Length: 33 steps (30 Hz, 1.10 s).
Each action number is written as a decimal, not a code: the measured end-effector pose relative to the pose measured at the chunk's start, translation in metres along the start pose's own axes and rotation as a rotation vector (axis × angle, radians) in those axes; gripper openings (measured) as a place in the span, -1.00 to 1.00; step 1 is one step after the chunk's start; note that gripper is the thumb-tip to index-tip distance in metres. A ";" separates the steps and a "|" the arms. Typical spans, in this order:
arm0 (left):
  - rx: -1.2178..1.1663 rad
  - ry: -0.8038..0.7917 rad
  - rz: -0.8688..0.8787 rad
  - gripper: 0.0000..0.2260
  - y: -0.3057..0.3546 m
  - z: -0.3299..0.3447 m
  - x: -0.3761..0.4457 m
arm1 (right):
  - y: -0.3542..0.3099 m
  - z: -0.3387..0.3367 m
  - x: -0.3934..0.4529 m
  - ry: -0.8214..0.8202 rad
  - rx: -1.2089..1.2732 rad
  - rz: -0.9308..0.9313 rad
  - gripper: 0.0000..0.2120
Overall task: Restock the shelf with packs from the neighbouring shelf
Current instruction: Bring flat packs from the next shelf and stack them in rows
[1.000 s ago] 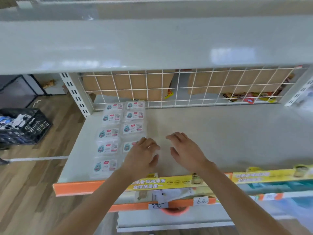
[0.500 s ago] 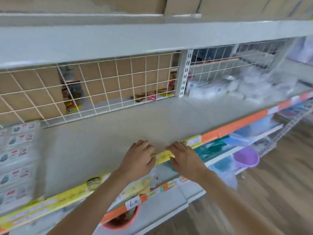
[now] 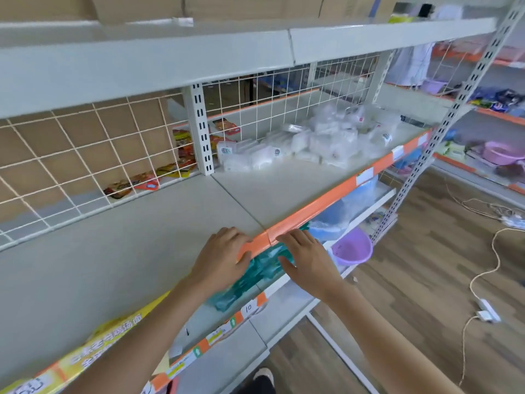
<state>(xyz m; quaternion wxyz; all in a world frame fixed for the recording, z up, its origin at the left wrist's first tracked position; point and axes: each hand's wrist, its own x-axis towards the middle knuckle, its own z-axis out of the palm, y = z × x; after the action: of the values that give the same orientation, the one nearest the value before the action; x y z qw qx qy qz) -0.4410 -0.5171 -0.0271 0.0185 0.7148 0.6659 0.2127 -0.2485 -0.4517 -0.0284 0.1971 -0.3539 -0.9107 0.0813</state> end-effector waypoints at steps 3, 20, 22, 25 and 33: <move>0.004 0.021 -0.033 -0.61 -0.011 0.012 0.049 | 0.035 -0.004 0.020 0.010 -0.017 0.000 -0.64; 0.347 0.018 -0.358 -0.58 -0.094 0.035 0.235 | 0.157 0.001 0.168 -0.150 0.023 -0.091 -0.64; 0.357 0.040 -0.380 -0.63 -0.087 0.038 0.228 | 0.163 0.004 0.189 -0.191 0.021 -0.121 -0.63; 0.308 0.053 -0.386 -0.66 -0.069 0.041 0.214 | 0.166 0.009 0.225 -0.197 0.016 -0.177 -0.63; 0.206 0.067 -0.515 -0.69 -0.025 0.047 0.165 | 0.150 0.031 0.316 -0.278 -0.121 -0.295 -0.47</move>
<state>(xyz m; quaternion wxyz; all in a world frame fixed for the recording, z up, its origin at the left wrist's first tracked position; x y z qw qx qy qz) -0.4452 -0.3436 -0.0311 -0.0229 0.5126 0.8441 0.1556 -0.3820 -0.1270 -0.0046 0.0574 -0.2135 -0.9742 0.0449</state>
